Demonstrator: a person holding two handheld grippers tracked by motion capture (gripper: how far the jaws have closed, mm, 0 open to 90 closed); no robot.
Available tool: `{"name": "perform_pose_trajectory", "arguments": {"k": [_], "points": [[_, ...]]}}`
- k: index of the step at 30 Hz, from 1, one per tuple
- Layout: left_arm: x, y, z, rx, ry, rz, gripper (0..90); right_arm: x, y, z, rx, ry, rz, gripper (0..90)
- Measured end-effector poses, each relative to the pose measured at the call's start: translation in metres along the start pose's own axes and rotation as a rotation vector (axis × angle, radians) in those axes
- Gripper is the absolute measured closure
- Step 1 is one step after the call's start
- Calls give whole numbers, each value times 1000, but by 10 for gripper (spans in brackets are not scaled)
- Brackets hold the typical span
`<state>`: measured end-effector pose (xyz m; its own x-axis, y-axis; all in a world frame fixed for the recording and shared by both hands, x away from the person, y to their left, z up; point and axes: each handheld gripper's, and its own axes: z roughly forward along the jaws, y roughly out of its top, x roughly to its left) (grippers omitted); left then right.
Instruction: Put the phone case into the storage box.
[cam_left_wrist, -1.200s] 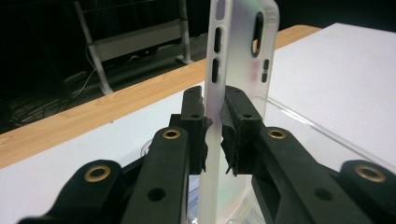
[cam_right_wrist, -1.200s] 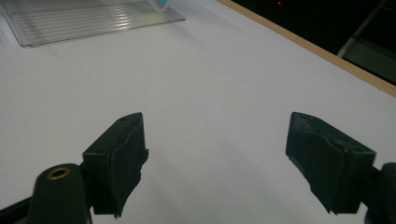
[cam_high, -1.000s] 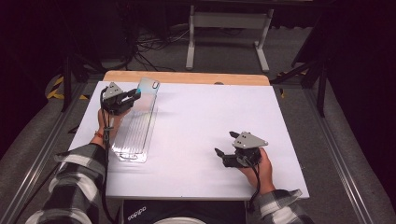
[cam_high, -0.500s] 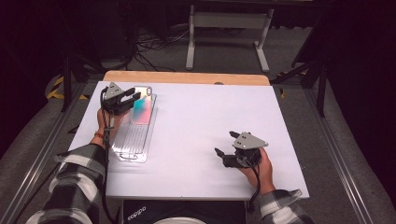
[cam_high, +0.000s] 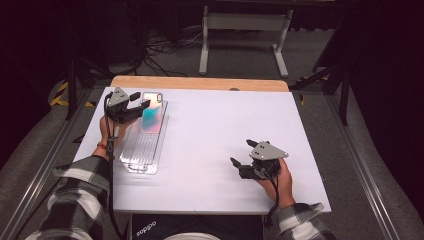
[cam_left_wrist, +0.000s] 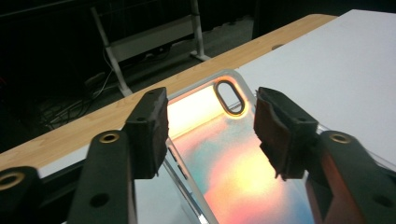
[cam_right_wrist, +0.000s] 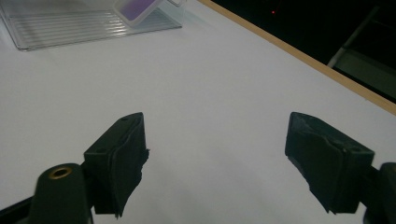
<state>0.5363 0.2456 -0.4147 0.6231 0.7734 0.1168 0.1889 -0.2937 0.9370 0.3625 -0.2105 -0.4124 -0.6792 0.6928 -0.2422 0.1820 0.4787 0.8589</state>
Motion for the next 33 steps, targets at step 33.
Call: {"name": "perform_pose_trajectory", "arguments": {"k": [33], "points": [[-25, 8, -35, -109, -38, 48, 224, 1, 3, -2, -21, -23, 0, 208]]}}
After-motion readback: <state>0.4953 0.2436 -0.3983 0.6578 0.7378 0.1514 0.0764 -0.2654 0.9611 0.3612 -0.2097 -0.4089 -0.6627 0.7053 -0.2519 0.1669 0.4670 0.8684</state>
